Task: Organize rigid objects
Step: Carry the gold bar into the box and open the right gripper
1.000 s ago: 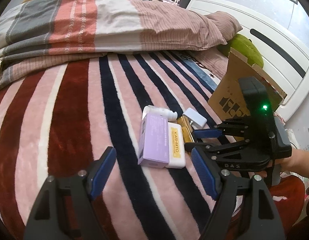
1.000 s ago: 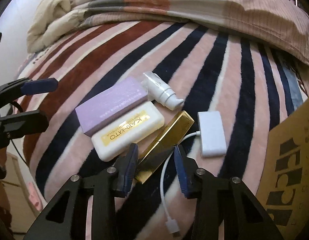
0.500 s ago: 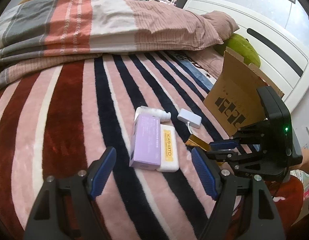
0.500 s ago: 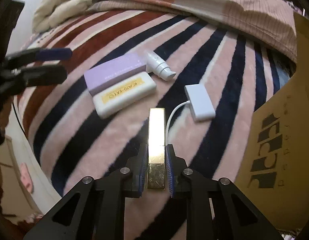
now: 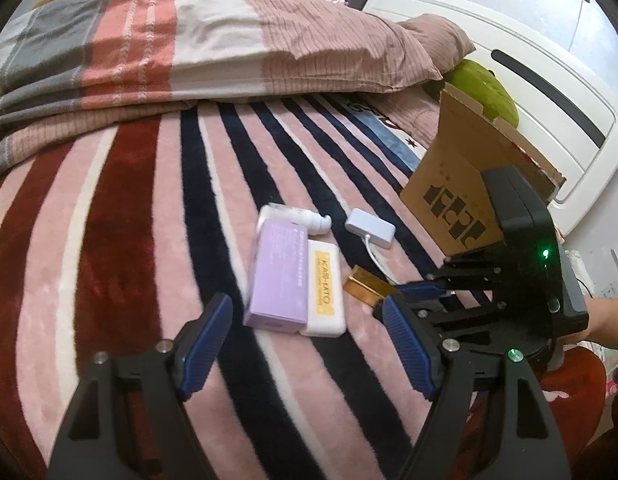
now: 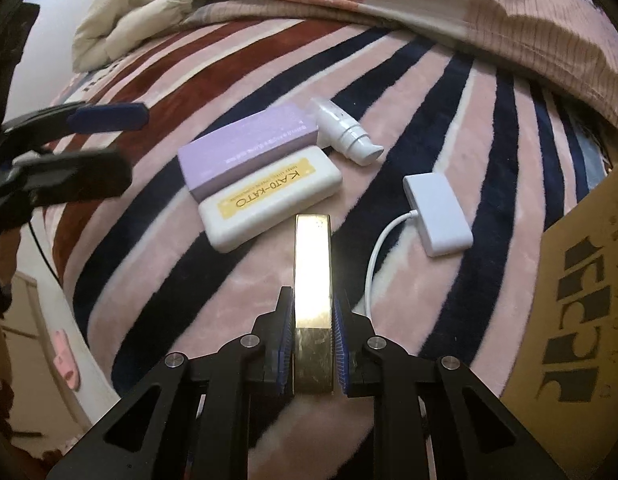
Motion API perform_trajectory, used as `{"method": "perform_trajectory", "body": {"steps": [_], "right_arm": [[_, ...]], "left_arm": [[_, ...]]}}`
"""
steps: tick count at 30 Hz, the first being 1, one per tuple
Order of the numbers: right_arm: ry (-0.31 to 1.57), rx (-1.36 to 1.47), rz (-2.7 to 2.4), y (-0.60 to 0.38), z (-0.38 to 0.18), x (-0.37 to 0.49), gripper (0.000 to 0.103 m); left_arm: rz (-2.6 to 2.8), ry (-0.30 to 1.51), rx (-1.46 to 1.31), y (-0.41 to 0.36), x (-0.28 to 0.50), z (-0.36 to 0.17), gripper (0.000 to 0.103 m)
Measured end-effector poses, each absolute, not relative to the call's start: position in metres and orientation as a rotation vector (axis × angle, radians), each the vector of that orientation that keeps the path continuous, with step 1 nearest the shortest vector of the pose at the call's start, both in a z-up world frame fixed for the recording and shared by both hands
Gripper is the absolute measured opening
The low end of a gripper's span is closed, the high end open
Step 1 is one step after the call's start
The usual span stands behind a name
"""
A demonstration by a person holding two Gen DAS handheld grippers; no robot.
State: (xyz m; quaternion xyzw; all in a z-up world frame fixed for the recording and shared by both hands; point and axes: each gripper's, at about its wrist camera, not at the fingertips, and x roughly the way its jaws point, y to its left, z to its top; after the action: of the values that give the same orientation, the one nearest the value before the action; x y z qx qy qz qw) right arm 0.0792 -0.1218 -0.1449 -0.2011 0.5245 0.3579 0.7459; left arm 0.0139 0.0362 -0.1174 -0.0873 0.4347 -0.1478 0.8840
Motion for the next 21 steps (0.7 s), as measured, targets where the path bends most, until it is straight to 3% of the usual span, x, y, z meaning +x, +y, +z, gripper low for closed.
{"method": "perform_trajectory", "body": {"steps": [4,12,17,21], "right_arm": [[1.085,-0.442,0.758,-0.125,-0.13,0.076,0.013],[0.918,-0.371,0.823,-0.143,-0.047,0.06,0.013],[0.804,-0.323,0.805,-0.155,-0.003,0.058,0.013],[0.758,-0.276,0.759,-0.178,0.017,0.07,0.013]], "left_arm": [[-0.344,0.906,-0.185,0.026,0.018,-0.112,0.075],[-0.52,0.807,-0.219,-0.008,0.047,-0.055,0.073],[-0.619,0.763,-0.212,-0.034,0.073,-0.016,0.041],[-0.659,0.753,-0.167,-0.065,0.098,0.006,0.038]]}}
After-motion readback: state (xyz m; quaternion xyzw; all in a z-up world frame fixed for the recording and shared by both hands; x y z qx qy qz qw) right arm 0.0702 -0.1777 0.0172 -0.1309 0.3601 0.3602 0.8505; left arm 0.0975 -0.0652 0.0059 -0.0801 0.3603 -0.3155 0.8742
